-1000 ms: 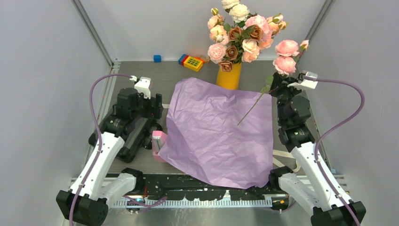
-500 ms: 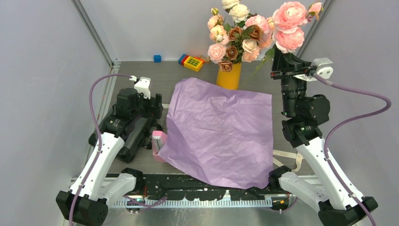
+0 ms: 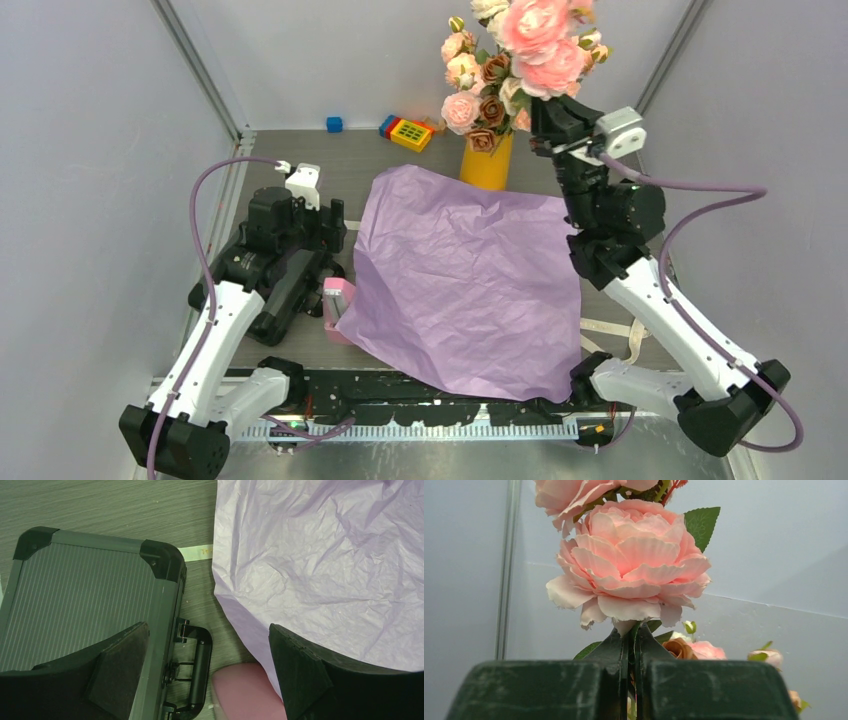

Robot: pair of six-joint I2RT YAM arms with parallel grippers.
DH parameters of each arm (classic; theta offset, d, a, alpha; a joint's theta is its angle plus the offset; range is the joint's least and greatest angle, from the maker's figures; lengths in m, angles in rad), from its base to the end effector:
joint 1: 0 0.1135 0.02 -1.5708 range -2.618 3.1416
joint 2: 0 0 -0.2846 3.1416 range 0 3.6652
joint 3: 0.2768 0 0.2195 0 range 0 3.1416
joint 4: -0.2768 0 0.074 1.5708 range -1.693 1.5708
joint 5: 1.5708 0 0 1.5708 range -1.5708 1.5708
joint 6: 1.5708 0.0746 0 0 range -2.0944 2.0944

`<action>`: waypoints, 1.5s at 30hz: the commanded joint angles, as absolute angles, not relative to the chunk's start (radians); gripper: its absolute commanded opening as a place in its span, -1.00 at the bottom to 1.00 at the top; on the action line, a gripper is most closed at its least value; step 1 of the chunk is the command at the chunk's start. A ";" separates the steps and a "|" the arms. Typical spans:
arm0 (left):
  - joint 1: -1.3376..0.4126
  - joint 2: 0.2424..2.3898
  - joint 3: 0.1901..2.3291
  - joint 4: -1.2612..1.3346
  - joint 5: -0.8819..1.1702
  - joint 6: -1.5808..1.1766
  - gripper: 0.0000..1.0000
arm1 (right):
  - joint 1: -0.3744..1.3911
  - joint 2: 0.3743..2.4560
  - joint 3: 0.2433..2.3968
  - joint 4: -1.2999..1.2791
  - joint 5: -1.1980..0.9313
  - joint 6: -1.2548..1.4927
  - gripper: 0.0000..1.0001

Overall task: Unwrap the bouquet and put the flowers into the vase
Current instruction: Pick up the fake flower from the wrapping paper, then insert the fake flower into the vase.

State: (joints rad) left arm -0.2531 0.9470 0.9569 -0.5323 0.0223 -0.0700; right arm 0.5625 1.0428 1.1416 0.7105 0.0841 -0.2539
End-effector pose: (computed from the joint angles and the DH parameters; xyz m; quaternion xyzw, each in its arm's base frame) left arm 0.1865 -0.0500 0.3324 0.0847 0.8615 -0.0900 0.4924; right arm 0.1583 0.0924 0.5472 -0.1116 0.3563 0.1271 0.9189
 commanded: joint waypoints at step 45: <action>-0.249 0.938 0.962 -0.504 0.009 -0.060 0.85 | 0.712 1.206 1.054 1.192 0.303 -0.601 -0.99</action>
State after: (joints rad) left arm -0.2531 0.9558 0.9569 -0.5323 0.0185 -0.0700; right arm 0.7059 1.2182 1.0744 1.1168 0.2325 -0.6178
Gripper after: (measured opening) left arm 0.923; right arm 0.060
